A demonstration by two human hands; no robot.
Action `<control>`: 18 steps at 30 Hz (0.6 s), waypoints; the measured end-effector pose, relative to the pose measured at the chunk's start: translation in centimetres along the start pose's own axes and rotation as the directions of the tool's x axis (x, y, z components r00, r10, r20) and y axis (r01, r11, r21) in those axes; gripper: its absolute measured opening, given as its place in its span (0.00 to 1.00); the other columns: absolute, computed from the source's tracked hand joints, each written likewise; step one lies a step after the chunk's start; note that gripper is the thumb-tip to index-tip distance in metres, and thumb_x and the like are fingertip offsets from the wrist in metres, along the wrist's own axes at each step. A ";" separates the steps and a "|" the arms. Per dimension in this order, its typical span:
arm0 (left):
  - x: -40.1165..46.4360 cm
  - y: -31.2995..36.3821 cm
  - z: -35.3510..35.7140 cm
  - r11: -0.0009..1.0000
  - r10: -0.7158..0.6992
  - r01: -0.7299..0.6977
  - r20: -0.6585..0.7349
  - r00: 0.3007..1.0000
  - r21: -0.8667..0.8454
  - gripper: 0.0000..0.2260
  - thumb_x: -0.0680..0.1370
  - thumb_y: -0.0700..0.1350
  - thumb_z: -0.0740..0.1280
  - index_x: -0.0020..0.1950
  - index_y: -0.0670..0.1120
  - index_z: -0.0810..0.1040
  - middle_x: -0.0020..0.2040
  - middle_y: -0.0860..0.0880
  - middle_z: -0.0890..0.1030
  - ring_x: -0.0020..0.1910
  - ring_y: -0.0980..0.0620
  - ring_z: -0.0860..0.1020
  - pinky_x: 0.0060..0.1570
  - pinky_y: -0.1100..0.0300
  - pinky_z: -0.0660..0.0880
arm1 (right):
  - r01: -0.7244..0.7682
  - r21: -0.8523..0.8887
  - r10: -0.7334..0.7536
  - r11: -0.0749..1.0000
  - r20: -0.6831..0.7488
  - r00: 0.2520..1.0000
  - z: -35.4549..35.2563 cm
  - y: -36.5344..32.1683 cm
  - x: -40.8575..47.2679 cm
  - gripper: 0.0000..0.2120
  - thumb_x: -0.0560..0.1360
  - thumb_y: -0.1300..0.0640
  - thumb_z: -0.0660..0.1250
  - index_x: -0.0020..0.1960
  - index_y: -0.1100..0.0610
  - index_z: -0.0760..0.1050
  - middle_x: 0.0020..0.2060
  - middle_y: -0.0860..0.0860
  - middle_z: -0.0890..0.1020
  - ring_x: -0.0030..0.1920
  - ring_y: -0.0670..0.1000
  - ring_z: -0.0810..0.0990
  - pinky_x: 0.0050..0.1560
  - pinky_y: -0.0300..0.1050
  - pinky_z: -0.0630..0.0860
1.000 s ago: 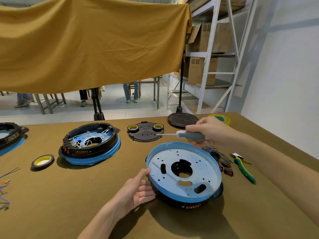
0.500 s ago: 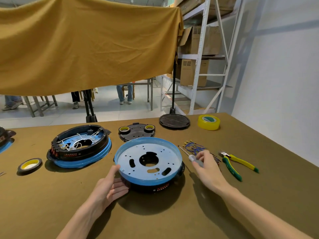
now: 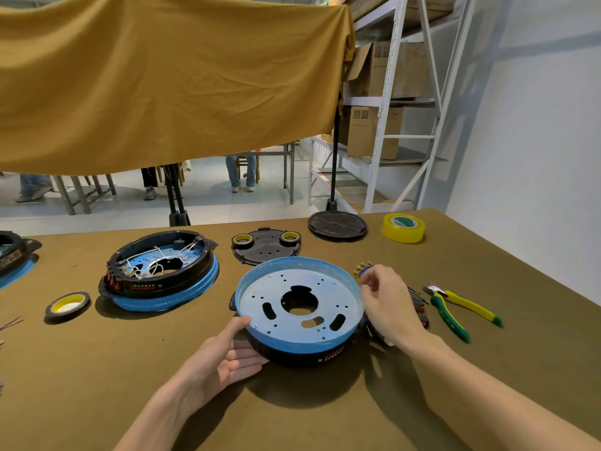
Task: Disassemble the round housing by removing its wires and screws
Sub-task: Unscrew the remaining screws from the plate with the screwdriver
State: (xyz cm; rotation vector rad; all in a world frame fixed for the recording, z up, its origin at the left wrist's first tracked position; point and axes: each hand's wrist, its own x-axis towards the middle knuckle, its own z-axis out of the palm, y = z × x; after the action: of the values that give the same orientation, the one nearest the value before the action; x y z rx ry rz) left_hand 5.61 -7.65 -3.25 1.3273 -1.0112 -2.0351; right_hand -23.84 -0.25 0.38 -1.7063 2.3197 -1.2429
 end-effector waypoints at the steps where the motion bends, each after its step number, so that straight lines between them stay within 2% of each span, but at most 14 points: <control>1: -0.1 0.0 0.1 1.000 -0.018 0.018 0.034 0.999 0.013 0.34 0.67 0.56 0.77 0.62 0.34 0.75 0.51 0.33 0.86 0.49 0.39 0.88 0.40 0.52 0.86 | 0.061 0.014 -0.061 0.998 0.033 0.998 0.1 -1.2 0.0 0.07 0.78 0.62 0.66 0.48 0.50 0.74 0.45 0.43 0.76 0.48 0.43 0.75 0.48 0.36 0.71; 4: -0.5 -0.1 0.3 0.998 -0.044 0.040 0.104 0.994 0.038 0.36 0.65 0.56 0.78 0.64 0.34 0.75 0.53 0.33 0.86 0.52 0.39 0.87 0.43 0.52 0.86 | 0.206 0.091 -0.222 0.974 0.234 0.947 1.2 -4.6 -0.4 0.06 0.77 0.60 0.69 0.48 0.50 0.79 0.43 0.42 0.79 0.46 0.41 0.76 0.45 0.34 0.71; 6: -0.6 -0.1 0.4 0.999 -0.042 0.038 0.114 0.993 0.036 0.36 0.66 0.56 0.78 0.64 0.34 0.75 0.53 0.33 0.86 0.52 0.40 0.87 0.45 0.53 0.86 | 0.274 0.148 -0.311 0.950 0.398 0.863 2.5 -6.3 -0.7 0.05 0.77 0.57 0.70 0.51 0.51 0.83 0.42 0.44 0.80 0.43 0.43 0.77 0.43 0.35 0.72; 8: -0.7 -0.1 0.5 0.999 -0.040 0.037 0.115 0.993 0.033 0.36 0.66 0.56 0.78 0.64 0.34 0.75 0.53 0.33 0.86 0.53 0.40 0.87 0.46 0.53 0.86 | 0.325 0.169 -0.365 0.930 0.507 0.781 4.1 -7.5 -0.9 0.08 0.77 0.52 0.71 0.56 0.50 0.84 0.41 0.42 0.79 0.42 0.41 0.75 0.40 0.33 0.70; 12: -0.9 -0.1 0.3 0.998 -0.063 0.065 0.114 0.992 -0.007 0.37 0.64 0.55 0.80 0.65 0.34 0.75 0.54 0.33 0.86 0.53 0.39 0.87 0.47 0.52 0.86 | 0.293 0.224 -0.369 0.930 0.538 0.758 6.1 -8.4 -0.7 0.10 0.78 0.52 0.72 0.58 0.49 0.85 0.38 0.42 0.78 0.41 0.36 0.73 0.37 0.31 0.69; 15: -1.0 0.0 0.0 0.992 -0.095 0.104 0.122 0.988 -0.069 0.39 0.62 0.53 0.83 0.65 0.33 0.76 0.54 0.31 0.85 0.53 0.37 0.87 0.46 0.49 0.86 | 0.286 0.228 -0.365 0.931 0.567 0.739 6.6 -8.4 -0.3 0.10 0.78 0.53 0.72 0.58 0.48 0.85 0.38 0.43 0.79 0.41 0.37 0.74 0.37 0.29 0.71; 18: -1.0 0.0 0.0 0.987 -0.123 0.137 0.144 0.982 -0.089 0.39 0.62 0.51 0.84 0.65 0.32 0.76 0.55 0.31 0.85 0.53 0.36 0.86 0.46 0.48 0.86 | 0.295 0.197 -0.354 0.935 0.574 0.738 6.8 -8.6 0.1 0.08 0.77 0.52 0.73 0.56 0.48 0.86 0.39 0.42 0.81 0.40 0.40 0.75 0.35 0.34 0.70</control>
State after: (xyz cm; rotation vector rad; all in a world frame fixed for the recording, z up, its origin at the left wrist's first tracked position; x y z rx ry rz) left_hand 5.95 -6.89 -2.74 1.2445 -0.8903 -2.2716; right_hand -14.04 -5.06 0.81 -2.1345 1.6119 -0.6493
